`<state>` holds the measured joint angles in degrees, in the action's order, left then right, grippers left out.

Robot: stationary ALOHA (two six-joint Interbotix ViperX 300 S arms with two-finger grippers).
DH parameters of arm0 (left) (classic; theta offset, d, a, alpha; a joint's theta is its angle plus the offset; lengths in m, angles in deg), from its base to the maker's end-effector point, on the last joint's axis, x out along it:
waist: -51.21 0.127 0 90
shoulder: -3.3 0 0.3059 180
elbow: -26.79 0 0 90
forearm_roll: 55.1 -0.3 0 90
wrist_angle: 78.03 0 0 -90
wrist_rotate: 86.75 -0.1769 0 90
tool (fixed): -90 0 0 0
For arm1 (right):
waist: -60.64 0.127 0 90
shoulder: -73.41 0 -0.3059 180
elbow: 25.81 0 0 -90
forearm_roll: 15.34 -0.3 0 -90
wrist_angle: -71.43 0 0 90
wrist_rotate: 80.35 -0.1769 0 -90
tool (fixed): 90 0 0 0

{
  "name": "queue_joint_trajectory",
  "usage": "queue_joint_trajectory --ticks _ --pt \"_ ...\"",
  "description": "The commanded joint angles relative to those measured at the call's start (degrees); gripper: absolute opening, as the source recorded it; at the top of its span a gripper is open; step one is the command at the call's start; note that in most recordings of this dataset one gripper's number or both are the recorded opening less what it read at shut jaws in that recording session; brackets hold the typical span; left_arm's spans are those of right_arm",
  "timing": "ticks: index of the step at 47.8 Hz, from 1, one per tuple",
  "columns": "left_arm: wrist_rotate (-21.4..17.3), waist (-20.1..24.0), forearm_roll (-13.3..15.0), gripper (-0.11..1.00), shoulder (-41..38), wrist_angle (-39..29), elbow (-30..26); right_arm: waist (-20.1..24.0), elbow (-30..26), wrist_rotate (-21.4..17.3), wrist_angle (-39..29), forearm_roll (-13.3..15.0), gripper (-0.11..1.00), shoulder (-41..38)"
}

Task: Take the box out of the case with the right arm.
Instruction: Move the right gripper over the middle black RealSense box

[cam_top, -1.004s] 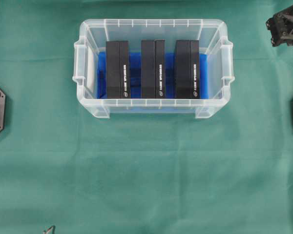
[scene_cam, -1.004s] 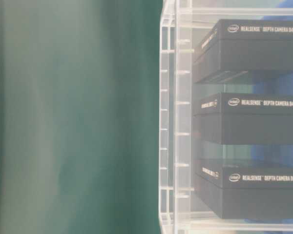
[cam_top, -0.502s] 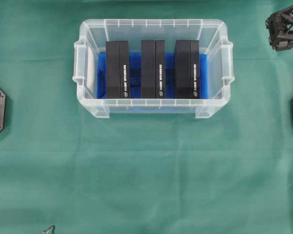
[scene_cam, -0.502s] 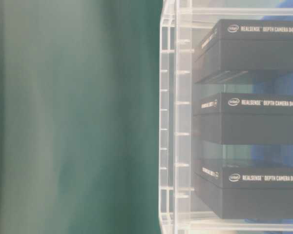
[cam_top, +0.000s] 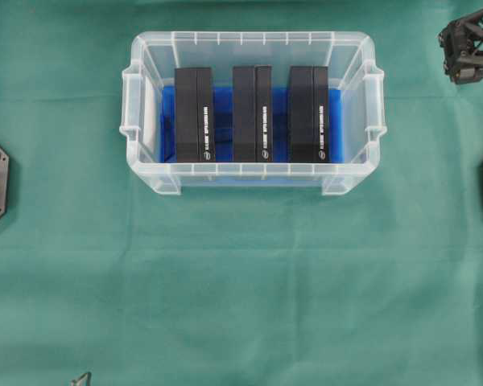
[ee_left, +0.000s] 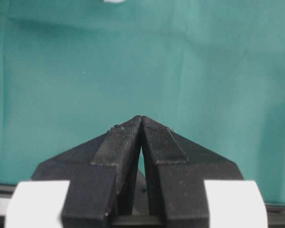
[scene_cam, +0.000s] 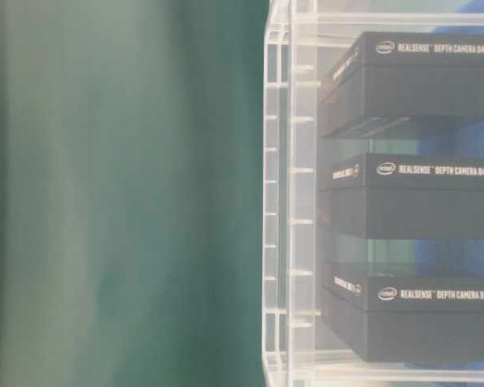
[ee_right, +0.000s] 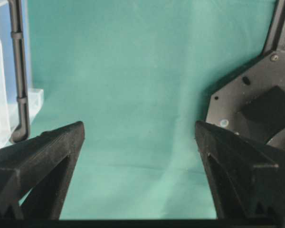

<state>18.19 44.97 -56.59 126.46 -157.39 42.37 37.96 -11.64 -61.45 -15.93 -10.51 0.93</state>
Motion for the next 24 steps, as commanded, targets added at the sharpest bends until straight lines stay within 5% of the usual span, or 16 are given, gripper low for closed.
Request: queue_joint_trajectory --ticks 1,15,24 --pt "0.0 -0.1 -0.2 0.0 -0.2 0.1 -1.3 0.2 -0.5 -0.3 -0.5 0.1 0.93 0.6" --pt "-0.1 0.4 -0.4 0.0 -0.2 -2.2 -1.3 3.0 -3.3 -5.1 4.9 -1.2 0.93 -2.6" --pt "-0.4 0.5 -0.6 0.0 -0.1 -2.9 -1.3 7.2 -10.4 -10.5 7.6 -1.1 0.93 -11.6"
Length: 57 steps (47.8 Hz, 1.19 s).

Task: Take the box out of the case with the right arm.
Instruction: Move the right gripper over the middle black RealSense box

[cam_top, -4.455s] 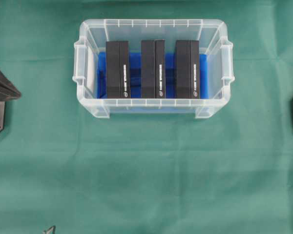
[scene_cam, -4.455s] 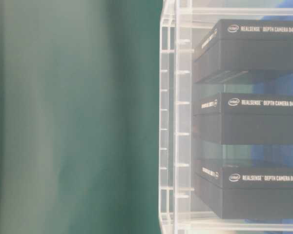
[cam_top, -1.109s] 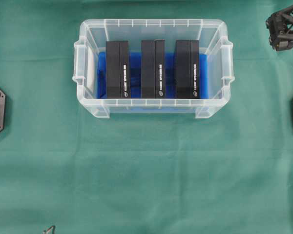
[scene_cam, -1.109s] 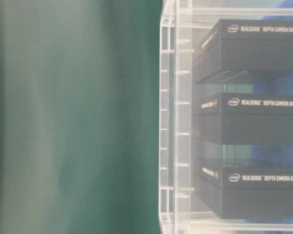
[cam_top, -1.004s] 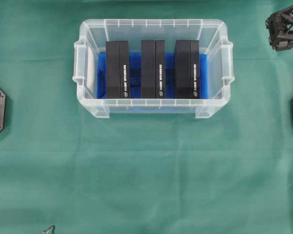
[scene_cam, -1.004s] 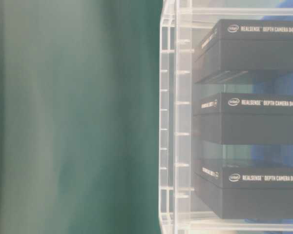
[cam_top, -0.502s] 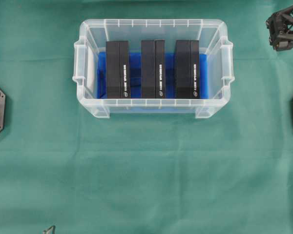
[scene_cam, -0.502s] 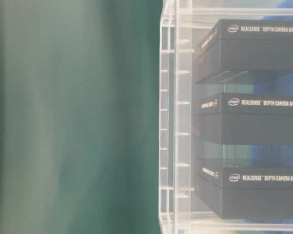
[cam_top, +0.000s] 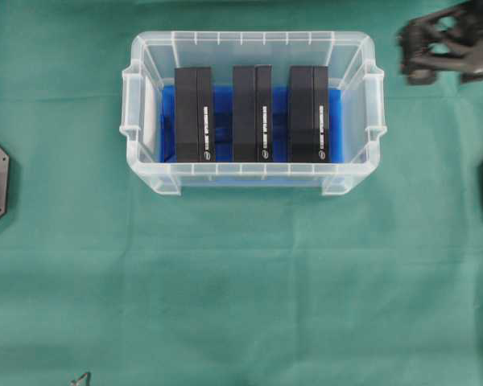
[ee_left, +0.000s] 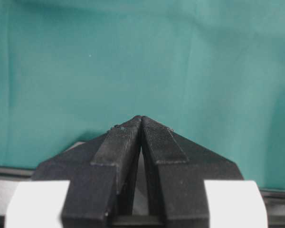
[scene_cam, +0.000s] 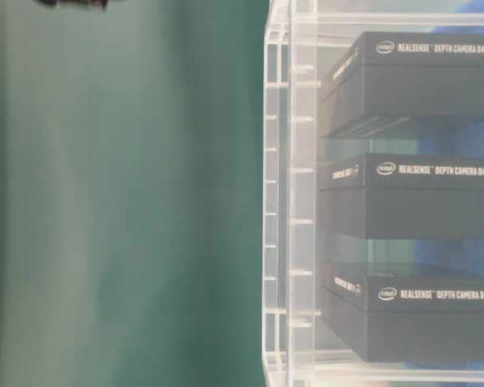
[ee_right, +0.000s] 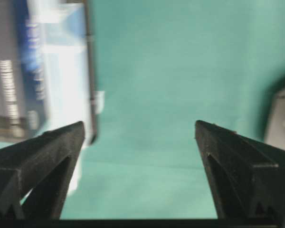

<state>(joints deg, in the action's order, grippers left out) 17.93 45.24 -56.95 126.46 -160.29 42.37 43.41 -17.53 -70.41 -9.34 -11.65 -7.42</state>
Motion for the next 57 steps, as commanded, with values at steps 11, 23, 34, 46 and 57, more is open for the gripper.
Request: queue_joint_trajectory --ticks 11,23,34,46,57 --pt "-0.8 0.2 -0.4 0.0 0.6 0.0 -1.2 5.3 -18.8 -3.8 0.7 1.2 0.93 -16.7" --pt "-1.3 0.2 -0.4 0.0 0.6 0.0 -1.2 7.4 -33.9 -4.1 -0.3 1.3 0.93 -29.6" --pt "-1.1 0.2 -0.4 0.0 0.7 0.0 -1.2 8.1 -40.9 -4.6 -1.3 1.3 0.93 -34.6" --pt "-1.1 0.3 -0.4 0.0 0.7 0.0 -1.2 8.6 -41.6 -4.7 -1.4 1.3 0.93 -35.2" --pt "-1.1 0.2 -0.4 0.0 0.7 0.0 -1.2 8.8 -41.6 -4.7 -1.4 1.3 0.93 -35.3"
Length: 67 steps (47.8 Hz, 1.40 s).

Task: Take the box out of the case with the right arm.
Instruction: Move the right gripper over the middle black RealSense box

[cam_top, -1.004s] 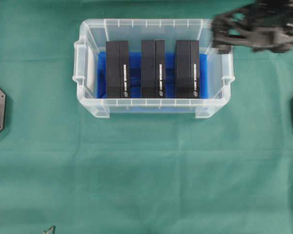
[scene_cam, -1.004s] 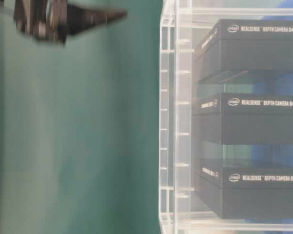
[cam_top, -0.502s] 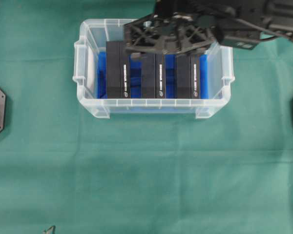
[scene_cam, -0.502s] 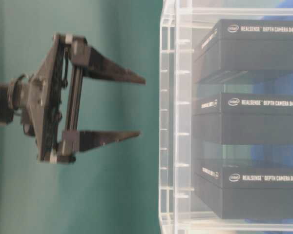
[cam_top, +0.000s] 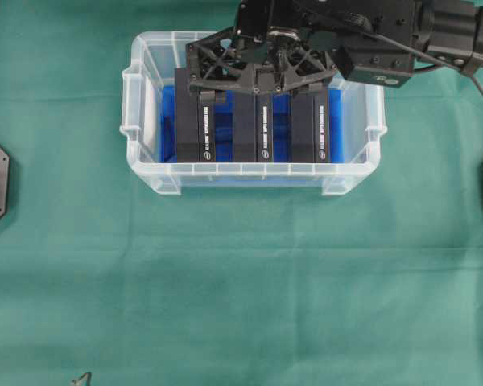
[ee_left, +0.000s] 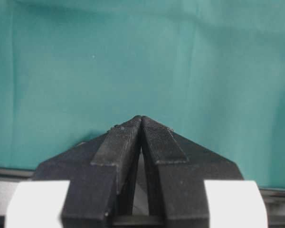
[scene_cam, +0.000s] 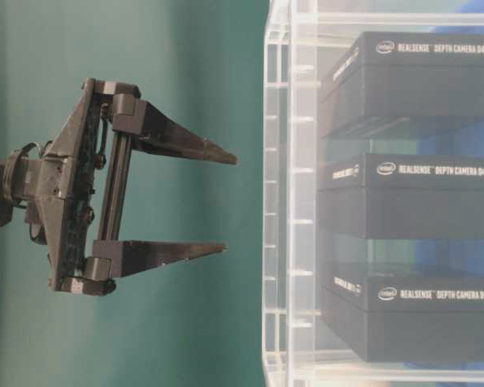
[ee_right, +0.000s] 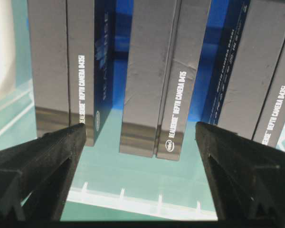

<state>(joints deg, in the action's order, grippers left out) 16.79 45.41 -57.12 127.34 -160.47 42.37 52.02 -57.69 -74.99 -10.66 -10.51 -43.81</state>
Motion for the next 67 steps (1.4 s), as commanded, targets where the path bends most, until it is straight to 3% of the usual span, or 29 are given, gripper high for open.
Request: queue_joint_trajectory --ticks 1,67 --pt "0.1 0.1 -0.1 0.0 -0.2 0.2 -1.2 0.2 -1.4 -0.1 -0.1 0.2 0.93 1.1" --pt "0.1 0.1 -0.1 0.0 -0.2 0.2 -1.2 0.2 -1.4 0.0 -0.1 0.9 0.93 0.9"
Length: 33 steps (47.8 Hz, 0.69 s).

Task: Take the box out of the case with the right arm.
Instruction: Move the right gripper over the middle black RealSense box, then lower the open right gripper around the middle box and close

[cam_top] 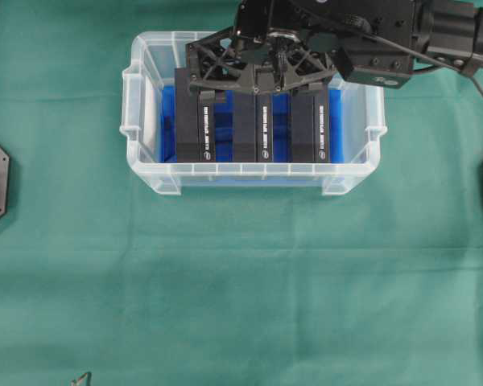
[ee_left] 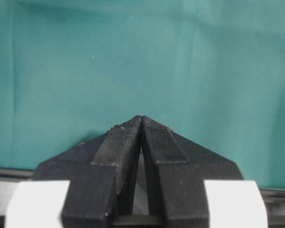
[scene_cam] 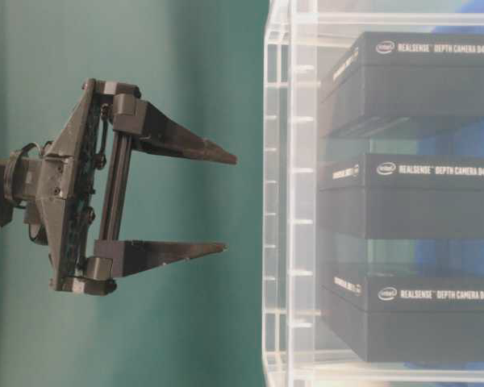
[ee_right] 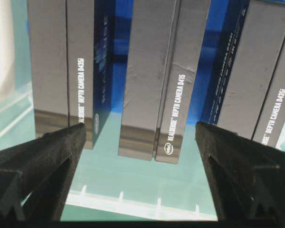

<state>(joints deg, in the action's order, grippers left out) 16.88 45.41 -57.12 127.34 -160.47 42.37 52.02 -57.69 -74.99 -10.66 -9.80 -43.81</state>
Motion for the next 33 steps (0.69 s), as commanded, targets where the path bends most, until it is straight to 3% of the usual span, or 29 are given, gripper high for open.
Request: queue_joint_trajectory --ticks 1,33 --pt "0.0 0.1 -0.2 0.0 -0.2 0.2 -1.2 0.2 -1.4 -0.1 -0.1 0.2 0.93 0.9" --pt "0.2 0.1 -0.1 0.0 -0.2 0.2 -1.1 0.2 -1.1 -0.1 -1.5 0.4 0.93 -0.6"
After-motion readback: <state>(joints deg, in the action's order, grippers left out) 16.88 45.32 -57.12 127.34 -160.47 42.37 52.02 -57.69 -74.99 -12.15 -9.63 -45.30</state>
